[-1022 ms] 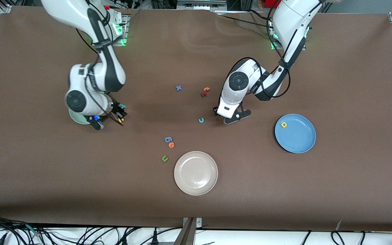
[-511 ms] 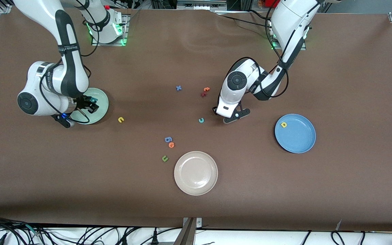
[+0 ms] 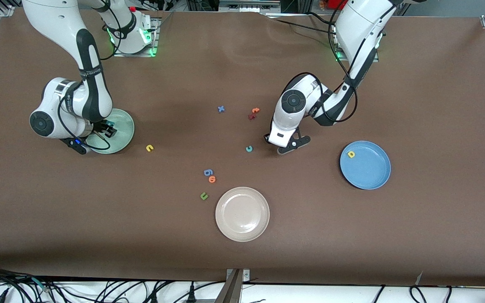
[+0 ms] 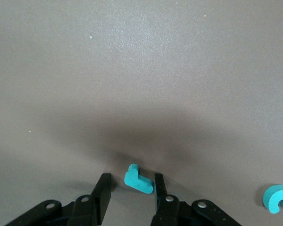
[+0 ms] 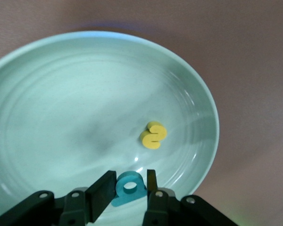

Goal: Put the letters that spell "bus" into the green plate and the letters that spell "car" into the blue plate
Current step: 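Place the blue b on the green plate while the left gripper grasps the L, then grasp the yellow u with the right gripper while the left places the L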

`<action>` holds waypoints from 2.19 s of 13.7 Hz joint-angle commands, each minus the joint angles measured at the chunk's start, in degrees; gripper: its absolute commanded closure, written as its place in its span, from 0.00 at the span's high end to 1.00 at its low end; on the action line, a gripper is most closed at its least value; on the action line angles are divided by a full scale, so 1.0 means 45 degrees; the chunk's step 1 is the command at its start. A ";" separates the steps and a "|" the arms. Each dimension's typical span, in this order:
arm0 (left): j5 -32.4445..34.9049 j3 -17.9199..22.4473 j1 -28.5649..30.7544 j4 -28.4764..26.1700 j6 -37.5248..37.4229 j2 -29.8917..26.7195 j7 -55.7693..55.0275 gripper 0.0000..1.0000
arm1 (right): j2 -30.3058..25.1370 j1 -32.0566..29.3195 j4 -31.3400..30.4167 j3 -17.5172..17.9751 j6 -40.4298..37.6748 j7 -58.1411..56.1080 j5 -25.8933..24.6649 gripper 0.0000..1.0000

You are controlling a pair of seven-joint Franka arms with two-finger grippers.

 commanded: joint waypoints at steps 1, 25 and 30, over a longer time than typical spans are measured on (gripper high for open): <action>0.0550 0.0076 -0.0160 0.0317 0.0018 0.0215 -0.0663 0.34 | -0.0157 0.0029 -0.0111 -0.0018 0.0133 -0.0258 0.0087 0.78; 0.0569 0.0076 0.2550 0.4144 -0.8101 0.0078 0.6745 0.00 | 0.1562 0.2568 0.1022 0.0725 0.2847 0.1402 0.4930 0.98; 0.0589 0.0134 0.4797 0.4477 -0.8459 0.0117 1.2139 0.00 | 0.1562 0.2704 0.1061 0.0725 0.2925 0.1402 0.4989 0.95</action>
